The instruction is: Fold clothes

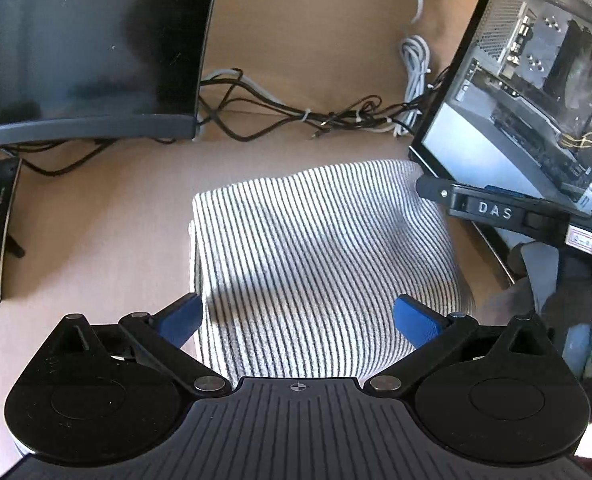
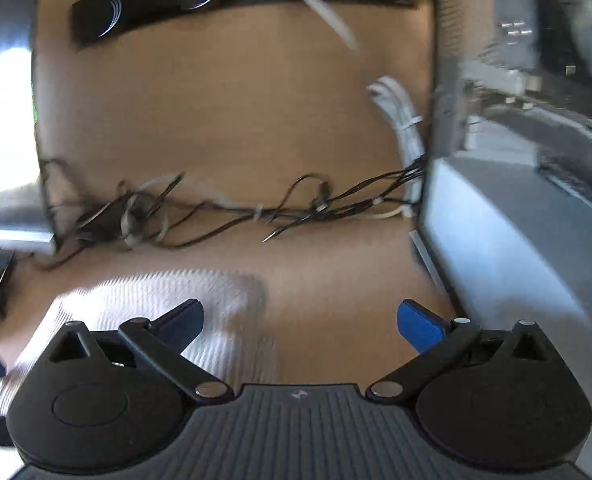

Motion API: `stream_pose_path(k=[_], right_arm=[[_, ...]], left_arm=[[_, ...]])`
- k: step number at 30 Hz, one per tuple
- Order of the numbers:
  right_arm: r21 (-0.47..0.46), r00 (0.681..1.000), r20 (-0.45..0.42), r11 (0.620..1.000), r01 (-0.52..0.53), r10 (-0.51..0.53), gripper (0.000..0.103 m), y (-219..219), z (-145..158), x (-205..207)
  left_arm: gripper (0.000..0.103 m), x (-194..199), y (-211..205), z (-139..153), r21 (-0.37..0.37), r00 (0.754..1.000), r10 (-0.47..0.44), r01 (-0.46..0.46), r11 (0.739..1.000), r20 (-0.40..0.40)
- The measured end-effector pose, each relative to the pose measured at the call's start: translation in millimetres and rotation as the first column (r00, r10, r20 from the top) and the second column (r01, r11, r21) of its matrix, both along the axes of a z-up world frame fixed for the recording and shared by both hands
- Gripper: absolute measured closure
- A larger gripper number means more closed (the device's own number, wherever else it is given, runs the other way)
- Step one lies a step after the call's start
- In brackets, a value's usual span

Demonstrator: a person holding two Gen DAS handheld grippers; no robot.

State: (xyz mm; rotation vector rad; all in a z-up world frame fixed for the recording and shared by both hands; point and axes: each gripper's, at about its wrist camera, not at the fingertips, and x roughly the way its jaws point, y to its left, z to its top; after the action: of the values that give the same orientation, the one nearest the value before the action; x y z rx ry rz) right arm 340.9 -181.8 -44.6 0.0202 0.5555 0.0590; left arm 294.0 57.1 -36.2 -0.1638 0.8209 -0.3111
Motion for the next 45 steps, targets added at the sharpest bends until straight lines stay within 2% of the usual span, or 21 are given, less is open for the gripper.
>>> stream_pose_path(k=[3,6,8,11,15,17,19,22,23,26,29,31,35,37,42,43,45], right_arm=[[-0.076,0.997,-0.079,0.997,0.012,-0.018,0.0,5,-16,15],[-0.144,0.99,-0.134,0.989,0.032,-0.052,0.0,5,-33,27],[-0.117,0.985,-0.159,0.992,0.05,-0.069,0.0,-4,-37,27],[-0.077,0.985,-0.162,0.996,0.048,-0.06,0.0,-13,-34,21],[0.02,0.995,-0.083,0.999,0.05,-0.048,0.0,-22,-10,-5],[0.049,0.999,-0.042,0.999,0.012,-0.01,0.0,-16,1,-25],[0.0,0.999,-0.045,1.0,-0.006,0.006,0.0,-4,-3,-39],[-0.155,0.994,-0.105,0.987,-0.04,0.024,0.0,14,-31,-43],[-0.156,0.995,-0.099,0.987,-0.026,0.01,0.0,14,-35,-41],[-0.111,0.987,-0.158,0.994,-0.004,-0.014,0.0,6,-32,-25],[-0.142,0.986,-0.169,0.99,-0.017,-0.008,0.0,3,-28,-20],[-0.119,0.984,-0.179,0.993,-0.015,-0.007,0.0,0,-21,-19],[-0.015,0.994,-0.104,1.0,-0.018,0.017,0.0,-3,12,-25],[0.002,0.998,-0.063,1.0,-0.029,0.029,0.0,0,25,-17],[-0.026,0.998,0.005,0.998,-0.057,0.057,0.0,23,36,16],[-0.042,0.998,-0.013,0.997,-0.062,0.061,0.0,28,31,26],[-0.11,0.993,-0.112,0.992,-0.057,0.045,0.0,38,8,50]], left_arm=[[0.0,1,3,0,0.002,1.0,0.007,-0.007,1.0,0.002],[0.0,-3,7,10,-0.021,0.998,0.003,-0.002,1.0,0.055],[0.0,-8,10,17,-0.064,0.994,-0.022,0.028,0.998,0.103],[0.0,-5,9,18,-0.157,0.99,-0.088,0.104,0.982,0.11],[0.0,1,-4,2,-0.08,0.994,-0.106,0.108,0.991,0.028],[0.0,2,-5,-4,-0.087,0.995,-0.104,0.104,0.991,0.004],[0.0,4,-5,-7,-0.099,0.995,-0.098,0.097,0.99,-0.008],[0.0,6,-6,-8,-0.105,0.995,-0.095,0.093,0.99,-0.015],[0.0,5,-8,-7,-0.09,0.995,-0.096,0.094,0.991,-0.014],[0.0,6,-14,-6,-0.057,0.995,-0.098,0.097,0.994,-0.012],[0.0,7,-15,-5,-0.047,0.995,-0.098,0.097,0.994,-0.016],[0.0,5,-13,-5,-0.039,0.996,-0.092,0.091,0.995,-0.018],[0.0,4,-11,-4,-0.018,0.996,-0.081,0.081,0.997,-0.023],[0.0,3,-11,-2,-0.009,0.996,-0.082,0.082,0.997,-0.022],[0.0,0,-10,1,0.017,0.996,-0.082,0.083,0.996,-0.018],[0.0,-1,-9,2,0.018,0.997,-0.082,0.082,0.996,-0.016],[0.0,-2,-8,6,0.006,0.996,-0.088,0.088,0.996,0.0]])
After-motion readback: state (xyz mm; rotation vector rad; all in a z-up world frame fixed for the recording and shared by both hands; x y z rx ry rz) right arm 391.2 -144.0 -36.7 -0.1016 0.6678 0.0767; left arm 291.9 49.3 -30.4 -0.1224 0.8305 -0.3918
